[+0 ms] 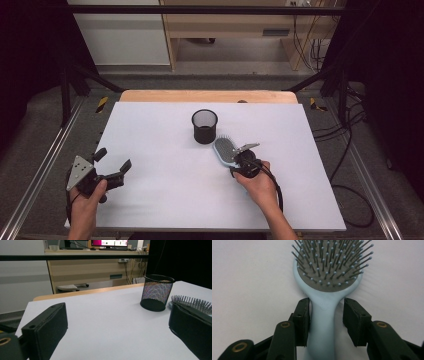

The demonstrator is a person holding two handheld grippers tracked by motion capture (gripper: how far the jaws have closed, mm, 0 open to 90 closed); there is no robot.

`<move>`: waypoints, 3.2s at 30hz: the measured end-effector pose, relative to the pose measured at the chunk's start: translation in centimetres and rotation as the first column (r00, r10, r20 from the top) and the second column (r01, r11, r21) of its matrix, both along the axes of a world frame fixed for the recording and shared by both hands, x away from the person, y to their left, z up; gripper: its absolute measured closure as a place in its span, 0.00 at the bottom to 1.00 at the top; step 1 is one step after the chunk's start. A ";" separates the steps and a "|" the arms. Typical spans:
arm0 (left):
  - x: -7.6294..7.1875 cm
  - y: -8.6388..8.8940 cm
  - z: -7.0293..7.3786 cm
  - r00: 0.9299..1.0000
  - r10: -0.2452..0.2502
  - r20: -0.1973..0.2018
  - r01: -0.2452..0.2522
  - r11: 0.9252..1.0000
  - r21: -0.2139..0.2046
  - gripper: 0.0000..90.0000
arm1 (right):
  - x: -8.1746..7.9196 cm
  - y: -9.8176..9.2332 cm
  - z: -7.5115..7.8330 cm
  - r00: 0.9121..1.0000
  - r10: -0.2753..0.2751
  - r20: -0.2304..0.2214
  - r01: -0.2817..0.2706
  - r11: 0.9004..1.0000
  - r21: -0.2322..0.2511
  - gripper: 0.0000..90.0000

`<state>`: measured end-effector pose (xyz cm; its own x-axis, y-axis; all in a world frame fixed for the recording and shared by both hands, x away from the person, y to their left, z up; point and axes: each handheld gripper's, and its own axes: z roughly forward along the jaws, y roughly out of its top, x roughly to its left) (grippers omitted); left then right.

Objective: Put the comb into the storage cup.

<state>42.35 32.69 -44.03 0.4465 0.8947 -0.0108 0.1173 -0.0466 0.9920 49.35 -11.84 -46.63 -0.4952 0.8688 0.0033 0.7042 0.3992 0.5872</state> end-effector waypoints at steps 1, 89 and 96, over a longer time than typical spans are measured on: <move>0.0 0.0 0.0 1.000 -0.002 0.000 0.002 1.000 0.004 0.03 | -0.1 0.0 0.0 1.000 -0.003 0.007 0.003 1.000 -0.004 0.64; 4.2 -15.7 8.7 0.951 -0.308 0.002 0.308 0.951 -0.002 0.03 | -2.9 -3.3 5.7 0.888 -0.018 0.459 -0.166 0.919 0.357 0.77; 4.5 -17.6 8.6 0.945 -0.326 0.006 0.326 0.943 -0.062 0.04 | -3.2 -3.0 5.9 0.874 -0.021 0.486 -0.183 0.912 0.368 0.77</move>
